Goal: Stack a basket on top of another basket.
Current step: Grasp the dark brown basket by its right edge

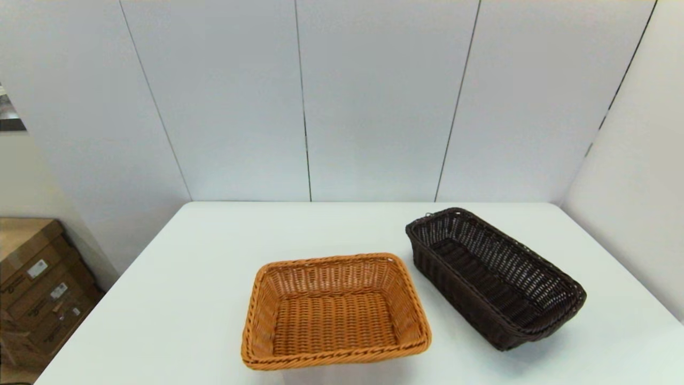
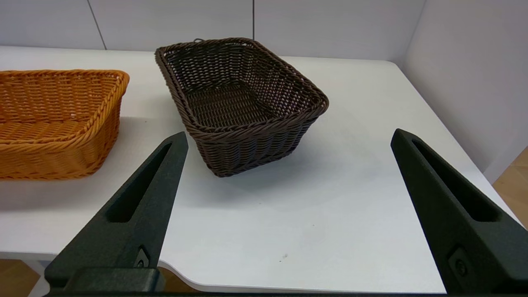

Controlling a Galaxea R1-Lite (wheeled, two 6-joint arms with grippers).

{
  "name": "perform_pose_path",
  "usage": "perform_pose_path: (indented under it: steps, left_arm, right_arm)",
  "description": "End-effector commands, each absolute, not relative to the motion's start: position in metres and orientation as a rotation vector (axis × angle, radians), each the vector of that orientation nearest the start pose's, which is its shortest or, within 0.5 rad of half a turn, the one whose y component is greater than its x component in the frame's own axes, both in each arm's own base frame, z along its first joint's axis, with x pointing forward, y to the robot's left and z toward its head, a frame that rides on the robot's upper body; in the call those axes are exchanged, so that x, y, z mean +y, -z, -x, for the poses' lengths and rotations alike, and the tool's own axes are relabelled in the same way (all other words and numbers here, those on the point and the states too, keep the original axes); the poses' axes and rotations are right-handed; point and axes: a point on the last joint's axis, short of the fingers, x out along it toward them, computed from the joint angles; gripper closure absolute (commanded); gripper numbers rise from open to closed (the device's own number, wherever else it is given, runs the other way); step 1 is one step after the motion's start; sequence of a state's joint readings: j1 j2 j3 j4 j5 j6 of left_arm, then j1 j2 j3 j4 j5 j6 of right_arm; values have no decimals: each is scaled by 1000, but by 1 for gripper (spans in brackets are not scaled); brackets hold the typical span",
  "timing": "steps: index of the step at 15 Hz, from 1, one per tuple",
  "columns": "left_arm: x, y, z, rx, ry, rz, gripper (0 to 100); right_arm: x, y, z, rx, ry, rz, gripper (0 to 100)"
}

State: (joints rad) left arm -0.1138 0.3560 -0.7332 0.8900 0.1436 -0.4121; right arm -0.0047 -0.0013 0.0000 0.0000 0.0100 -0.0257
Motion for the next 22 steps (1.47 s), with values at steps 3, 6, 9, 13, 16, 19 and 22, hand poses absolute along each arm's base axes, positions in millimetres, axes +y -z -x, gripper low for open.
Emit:
perform_pose_path:
  steps: [3,6,9,13,16,19,22]
  left_arm:
    - [11,-177,71,469,-179,418,0]
    - [10,-179,71,438,-222,405,0]
    - [4,-178,73,419,-273,399,0]
    - [2,-173,79,395,-268,411,0]
    - [1,-162,85,366,-268,389,0]
    - [2,-139,83,280,-212,246,0]
    - [3,-113,58,122,-188,170,0]
  right_arm:
    - [0,-75,23,-2,-5,25,0]
    - [0,-75,23,-2,-6,25,0]
    - [0,-75,23,-2,-6,26,0]
    - [0,-75,23,0,-6,26,0]
    - [0,-75,23,0,-5,25,0]
    - [0,-75,23,0,-5,25,0]
    - [0,-75,23,0,-5,25,0]
